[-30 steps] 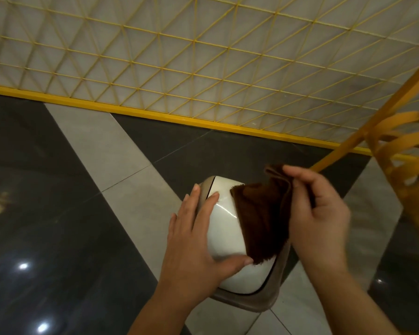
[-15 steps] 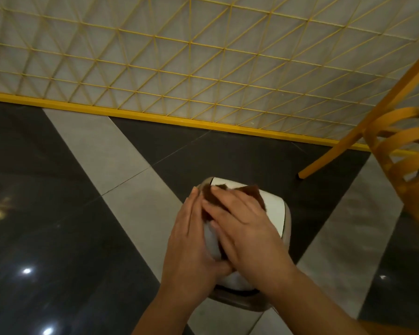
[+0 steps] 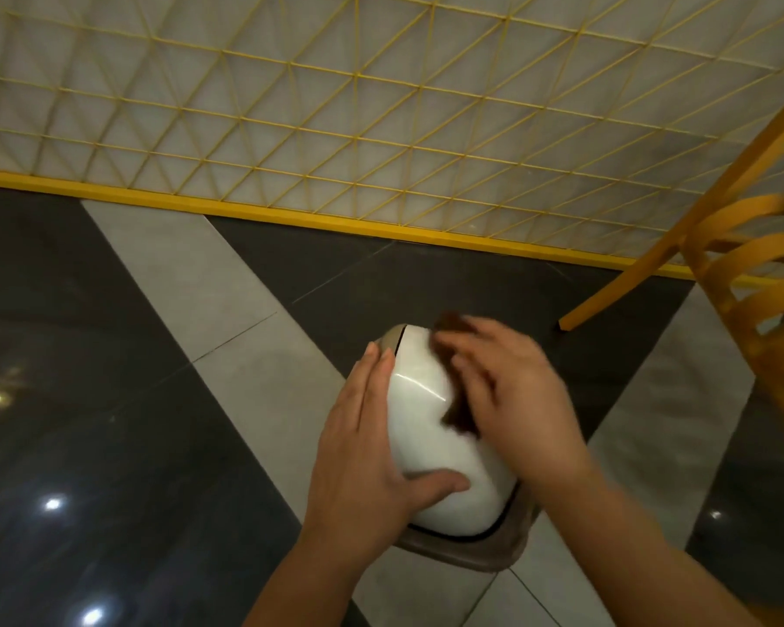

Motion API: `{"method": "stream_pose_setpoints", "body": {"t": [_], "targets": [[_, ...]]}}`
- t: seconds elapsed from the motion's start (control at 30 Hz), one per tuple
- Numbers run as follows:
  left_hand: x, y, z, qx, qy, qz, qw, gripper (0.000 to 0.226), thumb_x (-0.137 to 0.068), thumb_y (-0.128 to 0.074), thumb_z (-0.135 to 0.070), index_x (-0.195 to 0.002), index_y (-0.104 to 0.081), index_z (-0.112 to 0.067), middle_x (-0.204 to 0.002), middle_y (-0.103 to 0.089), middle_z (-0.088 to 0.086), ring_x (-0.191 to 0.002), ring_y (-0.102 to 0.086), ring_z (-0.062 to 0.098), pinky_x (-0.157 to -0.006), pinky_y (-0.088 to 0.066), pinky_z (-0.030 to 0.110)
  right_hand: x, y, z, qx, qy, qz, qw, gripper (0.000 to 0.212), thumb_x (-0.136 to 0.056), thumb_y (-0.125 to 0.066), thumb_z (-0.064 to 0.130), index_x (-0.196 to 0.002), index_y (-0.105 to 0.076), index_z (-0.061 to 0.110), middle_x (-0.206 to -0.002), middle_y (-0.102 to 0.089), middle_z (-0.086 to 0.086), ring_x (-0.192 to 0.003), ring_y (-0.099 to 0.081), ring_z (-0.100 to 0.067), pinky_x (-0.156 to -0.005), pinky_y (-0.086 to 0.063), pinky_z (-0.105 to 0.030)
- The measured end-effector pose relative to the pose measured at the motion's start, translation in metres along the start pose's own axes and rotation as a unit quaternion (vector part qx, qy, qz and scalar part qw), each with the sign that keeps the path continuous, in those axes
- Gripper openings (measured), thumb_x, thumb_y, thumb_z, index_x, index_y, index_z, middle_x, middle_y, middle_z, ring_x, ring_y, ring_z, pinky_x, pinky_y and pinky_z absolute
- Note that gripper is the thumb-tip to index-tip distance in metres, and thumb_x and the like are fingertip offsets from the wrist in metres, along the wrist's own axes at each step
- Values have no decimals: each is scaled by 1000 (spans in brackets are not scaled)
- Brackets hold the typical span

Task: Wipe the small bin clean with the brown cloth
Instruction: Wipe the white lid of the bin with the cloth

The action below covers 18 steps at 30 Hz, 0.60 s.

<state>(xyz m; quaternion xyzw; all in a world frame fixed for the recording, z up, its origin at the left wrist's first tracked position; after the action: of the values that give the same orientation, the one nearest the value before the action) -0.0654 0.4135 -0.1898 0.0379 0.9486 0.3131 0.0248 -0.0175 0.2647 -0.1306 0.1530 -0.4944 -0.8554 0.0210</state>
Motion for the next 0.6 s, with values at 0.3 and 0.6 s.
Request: {"method": "stream_pose_setpoints", "body": {"t": [0.3, 0.6], "targets": [[-29, 27, 14, -108, -19, 39, 993, 58, -85, -13, -65, -142, 0, -62, -144, 38, -31, -136, 34, 0, -113, 21, 41, 35, -5, -50, -201, -313, 48, 927, 34, -95, -45, 46, -126, -55, 38, -123, -55, 12, -113, -50, -9, -95, -42, -30], [10, -14, -39, -152, 51, -7, 987, 68, -81, 22, -59, -147, 17, -41, -153, 29, -19, -141, 25, 2, -115, 13, 41, 99, -3, -15, -133, -220, -133, 957, 30, -92, -41, 39, -119, -50, 48, -131, -44, 31, -124, -40, 6, -106, -36, -29]]}}
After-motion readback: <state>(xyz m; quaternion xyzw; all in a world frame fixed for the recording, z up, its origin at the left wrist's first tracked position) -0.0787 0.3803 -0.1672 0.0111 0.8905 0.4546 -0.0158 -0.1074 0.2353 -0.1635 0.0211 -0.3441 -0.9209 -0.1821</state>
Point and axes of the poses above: each hand's wrist, its own x-axis away from the middle knuckle, its own y-axis out of the back of the hand, z = x × y, the point moved 5 cm from there along -x, towards the middle knuckle
